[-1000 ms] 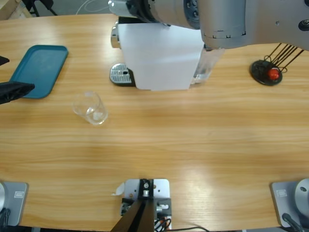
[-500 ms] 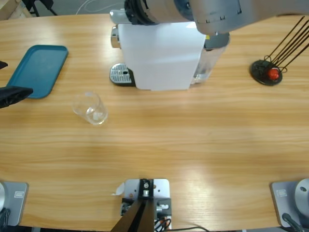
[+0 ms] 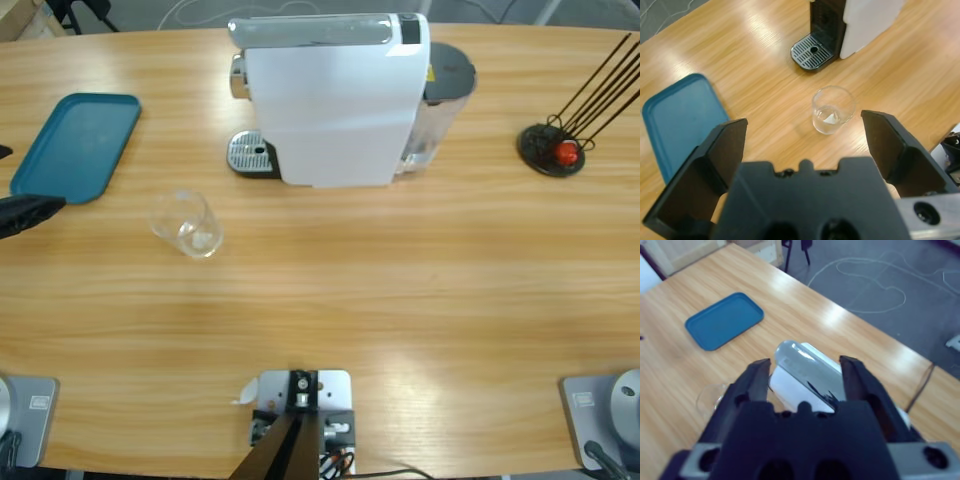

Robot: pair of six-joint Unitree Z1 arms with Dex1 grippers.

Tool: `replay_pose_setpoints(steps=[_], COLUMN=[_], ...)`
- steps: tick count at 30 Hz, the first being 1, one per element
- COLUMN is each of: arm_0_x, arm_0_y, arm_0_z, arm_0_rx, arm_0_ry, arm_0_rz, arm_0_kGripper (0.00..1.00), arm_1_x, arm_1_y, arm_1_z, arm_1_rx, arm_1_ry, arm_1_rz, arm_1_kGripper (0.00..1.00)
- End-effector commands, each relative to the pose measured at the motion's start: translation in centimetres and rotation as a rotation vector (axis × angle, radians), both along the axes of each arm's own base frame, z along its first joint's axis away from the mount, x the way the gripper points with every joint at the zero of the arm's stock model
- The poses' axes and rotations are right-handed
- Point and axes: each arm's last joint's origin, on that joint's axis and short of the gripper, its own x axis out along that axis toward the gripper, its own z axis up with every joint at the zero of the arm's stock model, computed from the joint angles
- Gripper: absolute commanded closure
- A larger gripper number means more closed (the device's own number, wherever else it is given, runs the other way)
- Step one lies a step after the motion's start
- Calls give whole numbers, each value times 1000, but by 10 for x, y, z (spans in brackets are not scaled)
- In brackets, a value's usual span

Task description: Pour coffee

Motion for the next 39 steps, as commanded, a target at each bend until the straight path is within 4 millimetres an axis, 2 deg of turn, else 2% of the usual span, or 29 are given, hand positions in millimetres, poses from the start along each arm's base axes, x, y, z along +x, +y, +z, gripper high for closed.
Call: replay_pose_setpoints(steps=[1, 8, 12, 14, 18, 21, 24, 30, 39], arm_0_x=[-8, -5, -7, -7, -5, -7, -6, -3, -3], arm_0_y=[9, -12, -22, -22, -26, -43, -55, -55, -70], arm_0_z=[-31, -58, -78, -89, -98, -106, -110, -116, -131], arm_0_rx=[-68, -76, -80, -53, -23, -13, -16, 3, -34], arm_0_ry=[72, 110, 107, 96, 71, 75, 70, 60, 101], arm_0_rz=[88, 25, -27, -20, 6, -40, -14, 68, 68], arm_0_kGripper=[0, 0, 0, 0, 0, 0, 0, 0, 0], arm_1_x=[-61, -117, -142, -150, -150, -145, -145, -143, -135], arm_1_y=[-90, -158, -192, -202, -205, -201, -204, -203, -198], arm_1_z=[-7, -61, -75, -81, -87, -90, -92, -92, -93], arm_1_rx=[-58, -144, -175, -175, -207, -237, -250, -262, -325], arm_1_ry=[27, 147, 171, 177, 185, 194, 179, 173, 170], arm_1_rz=[34, 91, 84, 79, 47, 15, -14, -30, -84], arm_1_kGripper=[0, 0, 0, 0, 0, 0, 0, 0, 0])
